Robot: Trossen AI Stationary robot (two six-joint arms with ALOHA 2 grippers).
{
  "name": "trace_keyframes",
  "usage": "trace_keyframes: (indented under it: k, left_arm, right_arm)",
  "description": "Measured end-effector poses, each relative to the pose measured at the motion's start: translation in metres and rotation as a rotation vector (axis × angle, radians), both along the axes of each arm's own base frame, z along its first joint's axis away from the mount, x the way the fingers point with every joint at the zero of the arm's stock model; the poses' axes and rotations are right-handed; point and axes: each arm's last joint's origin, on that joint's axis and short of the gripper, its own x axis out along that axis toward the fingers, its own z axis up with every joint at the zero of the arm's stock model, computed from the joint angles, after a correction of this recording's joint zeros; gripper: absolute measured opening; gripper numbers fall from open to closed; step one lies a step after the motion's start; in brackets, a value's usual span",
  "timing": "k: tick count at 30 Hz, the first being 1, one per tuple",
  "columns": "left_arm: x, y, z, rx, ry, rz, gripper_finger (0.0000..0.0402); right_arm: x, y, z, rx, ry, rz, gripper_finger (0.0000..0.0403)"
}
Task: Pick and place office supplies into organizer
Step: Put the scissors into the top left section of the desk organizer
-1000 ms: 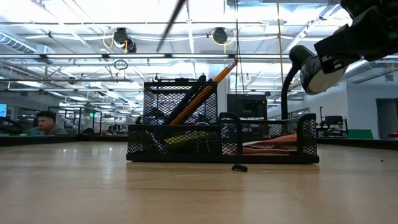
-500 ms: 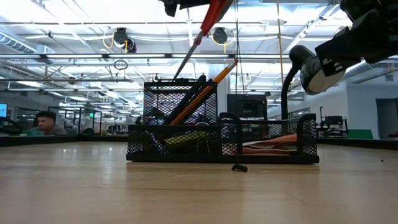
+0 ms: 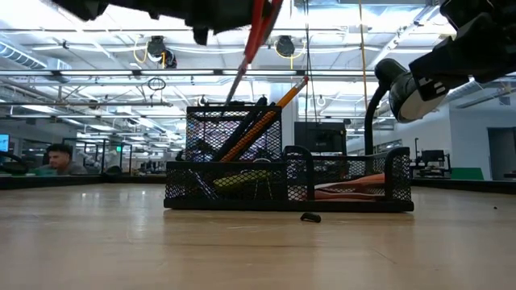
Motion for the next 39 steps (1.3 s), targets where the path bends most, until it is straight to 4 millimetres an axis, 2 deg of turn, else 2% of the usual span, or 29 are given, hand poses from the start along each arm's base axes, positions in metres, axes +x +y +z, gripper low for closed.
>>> trace_keyframes:
  k: [3, 9, 26, 39]
  left_arm:
    - [-0.011, 0.002, -0.011, -0.005, -0.025, -0.020, 0.0041]
    - [-0.019, 0.005, -0.023, -0.041, -0.019, -0.051, 0.0041]
    - [-0.025, 0.004, -0.066, -0.062, 0.061, -0.031, 0.0042]
    - [-0.023, 0.004, -0.072, -0.048, 0.093, -0.030, 0.0042]
  right_arm:
    - [0.000, 0.000, 0.000, -0.001, 0.001, 0.001, 0.0000]
    - [0.000, 0.000, 0.000, 0.001, -0.003, 0.001, 0.0000]
    - [0.000, 0.000, 0.001, 0.002, -0.008, -0.006, 0.0000]
    - [0.000, 0.000, 0.000, -0.003, -0.005, -0.007, 0.0000]
